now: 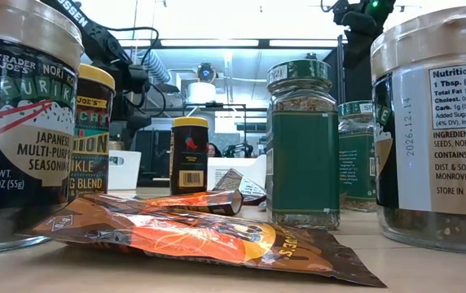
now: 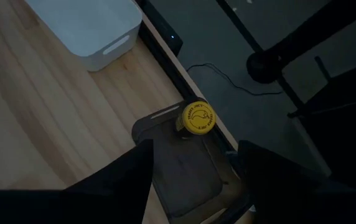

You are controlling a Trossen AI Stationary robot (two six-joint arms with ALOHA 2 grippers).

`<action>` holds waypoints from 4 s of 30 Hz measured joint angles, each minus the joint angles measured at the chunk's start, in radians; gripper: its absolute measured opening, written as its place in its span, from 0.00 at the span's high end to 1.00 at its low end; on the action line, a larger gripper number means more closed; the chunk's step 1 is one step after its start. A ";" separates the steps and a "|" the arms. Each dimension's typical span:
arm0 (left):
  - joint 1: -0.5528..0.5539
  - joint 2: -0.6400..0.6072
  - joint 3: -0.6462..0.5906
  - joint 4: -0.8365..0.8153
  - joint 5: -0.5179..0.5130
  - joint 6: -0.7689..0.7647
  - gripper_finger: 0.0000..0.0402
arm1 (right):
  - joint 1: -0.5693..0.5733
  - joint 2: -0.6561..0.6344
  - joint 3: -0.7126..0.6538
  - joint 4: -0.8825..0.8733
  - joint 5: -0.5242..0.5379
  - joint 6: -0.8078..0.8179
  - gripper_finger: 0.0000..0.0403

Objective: Sort spices by type
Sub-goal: Put the top gold seasoning bottle into the left white bin, then put the left green seasoning bottle into the right white bin

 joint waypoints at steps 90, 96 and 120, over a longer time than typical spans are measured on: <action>-1.543 -0.290 -0.319 0.131 -0.062 -0.146 0.13 | 0.000 0.000 0.000 -0.005 -0.054 0.061 0.40; -1.543 -0.286 -0.319 0.116 -0.069 -0.143 0.23 | 0.000 0.000 0.000 -0.005 -0.055 0.061 0.40; -1.505 -0.297 -0.319 0.102 -0.085 -0.088 0.51 | 0.000 0.000 0.000 -0.002 -0.055 0.084 0.40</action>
